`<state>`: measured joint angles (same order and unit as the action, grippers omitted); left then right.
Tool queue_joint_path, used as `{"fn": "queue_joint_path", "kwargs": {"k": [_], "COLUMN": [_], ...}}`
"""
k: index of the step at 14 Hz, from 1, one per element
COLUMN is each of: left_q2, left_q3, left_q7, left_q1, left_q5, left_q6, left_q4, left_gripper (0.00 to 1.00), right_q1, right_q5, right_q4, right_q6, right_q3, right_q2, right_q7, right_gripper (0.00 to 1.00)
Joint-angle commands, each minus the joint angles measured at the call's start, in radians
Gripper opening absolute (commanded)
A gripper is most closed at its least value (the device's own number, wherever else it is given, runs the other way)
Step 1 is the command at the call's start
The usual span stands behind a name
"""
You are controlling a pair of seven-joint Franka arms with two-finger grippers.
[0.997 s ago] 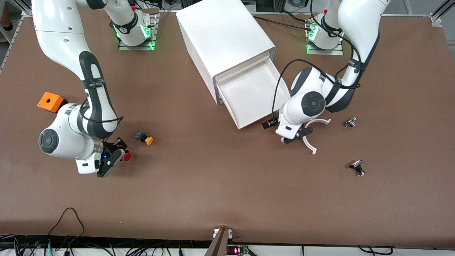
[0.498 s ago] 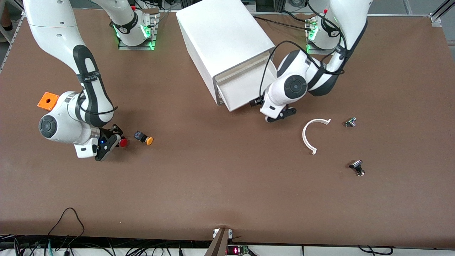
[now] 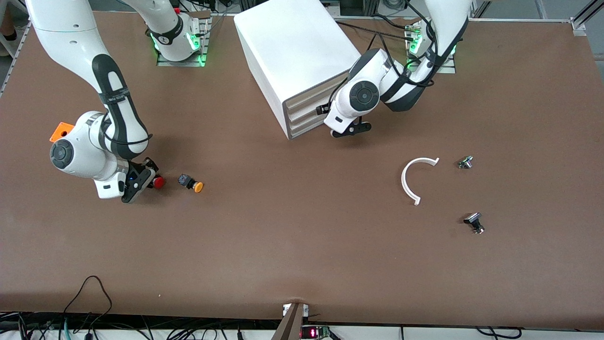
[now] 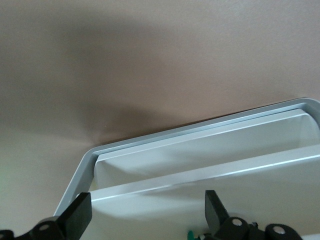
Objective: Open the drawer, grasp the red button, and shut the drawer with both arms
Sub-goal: 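Push the drawer shut with the left gripper while the right gripper lowers, then release the red button beside the yellow button while the left gripper withdraws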
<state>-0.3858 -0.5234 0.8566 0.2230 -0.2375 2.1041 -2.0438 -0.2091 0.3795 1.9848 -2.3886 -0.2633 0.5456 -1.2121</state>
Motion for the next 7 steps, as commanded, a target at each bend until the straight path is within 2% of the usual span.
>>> {"fn": "queue_joint_path", "kwargs": {"k": [1, 2, 5, 7], "left_q2": [0.038, 0.039, 0.083, 0.116], "left_q3": [0.000, 0.009, 0.054, 0.117], "left_q7": [-0.011, -0.011, -0.086, -0.186], "left_q1": [-0.011, -0.017, -0.092, -0.137], "left_q5": [-0.023, -0.020, -0.013, -0.013], "left_q6": [-0.021, -0.021, -0.018, -0.018], "left_q4": [-0.023, -0.015, 0.013, 0.042], "left_gripper": [0.99, 0.99, 0.99, 0.99], "right_q1": [0.010, 0.010, 0.014, 0.016], "right_q5": [0.016, 0.015, 0.018, 0.019], "right_q4": [0.034, 0.032, 0.014, -0.029], "right_q6": [-0.014, -0.014, 0.043, 0.106], "right_q3": [0.009, 0.009, 0.007, 0.007], "right_q2": [-0.036, -0.036, -0.064, -0.088], "right_q7": [0.032, 0.031, 0.037, 0.031], "right_gripper": [0.96, 1.00, 1.00, 1.00]}}
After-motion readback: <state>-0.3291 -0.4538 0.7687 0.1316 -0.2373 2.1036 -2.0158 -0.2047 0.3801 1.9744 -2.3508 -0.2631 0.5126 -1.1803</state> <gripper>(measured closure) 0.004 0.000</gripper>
